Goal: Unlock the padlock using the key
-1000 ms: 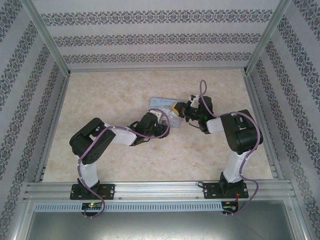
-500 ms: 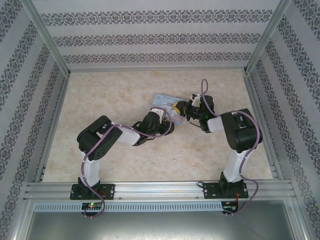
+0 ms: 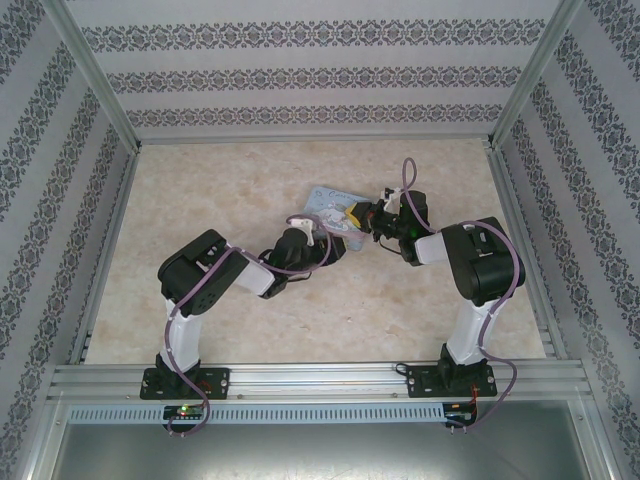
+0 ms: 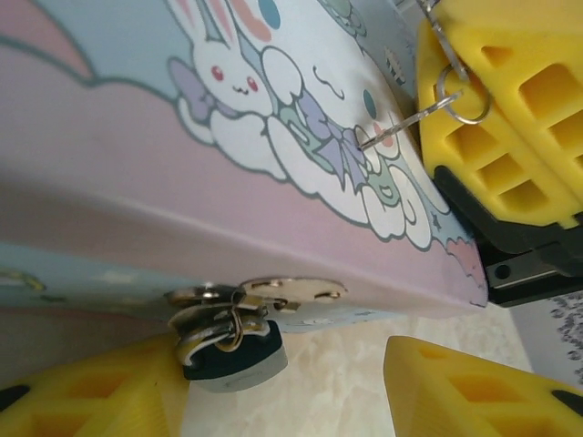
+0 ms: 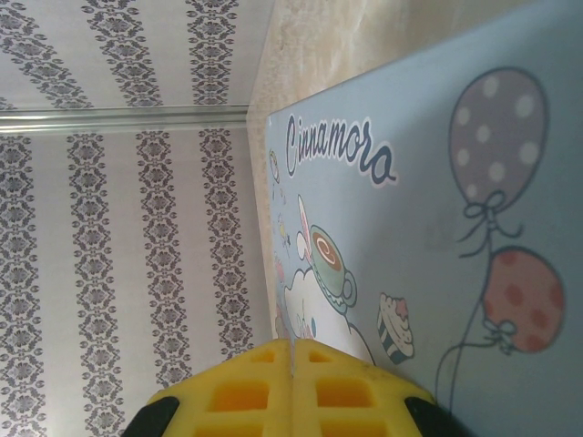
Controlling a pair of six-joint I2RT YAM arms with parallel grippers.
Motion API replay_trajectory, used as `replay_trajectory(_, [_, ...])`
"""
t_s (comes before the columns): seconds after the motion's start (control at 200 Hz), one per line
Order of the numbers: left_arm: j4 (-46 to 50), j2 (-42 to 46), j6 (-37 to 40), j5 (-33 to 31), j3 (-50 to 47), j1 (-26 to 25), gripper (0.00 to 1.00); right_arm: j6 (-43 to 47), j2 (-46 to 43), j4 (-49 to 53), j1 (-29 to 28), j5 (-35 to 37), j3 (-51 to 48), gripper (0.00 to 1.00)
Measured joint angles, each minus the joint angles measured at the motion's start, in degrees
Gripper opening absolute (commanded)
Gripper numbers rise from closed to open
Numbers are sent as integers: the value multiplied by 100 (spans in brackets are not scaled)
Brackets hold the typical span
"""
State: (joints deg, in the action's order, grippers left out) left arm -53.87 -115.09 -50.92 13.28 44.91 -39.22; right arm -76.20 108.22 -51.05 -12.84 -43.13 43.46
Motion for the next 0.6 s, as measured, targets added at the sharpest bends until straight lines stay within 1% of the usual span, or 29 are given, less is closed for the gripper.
replay_trajectory(0.19, [-46, 7, -122, 2, -37, -4, 59, 0, 7, -4, 0, -2, 0, 0])
replay_trajectory(0.435, [721, 26, 35, -48, 393, -26, 61, 0, 22, -44, 0, 0, -2, 0])
replay_trajectory(0.6, [859, 15, 72, -70, 485, -52, 59, -4, 39, -107, -2, 0, -9, 0])
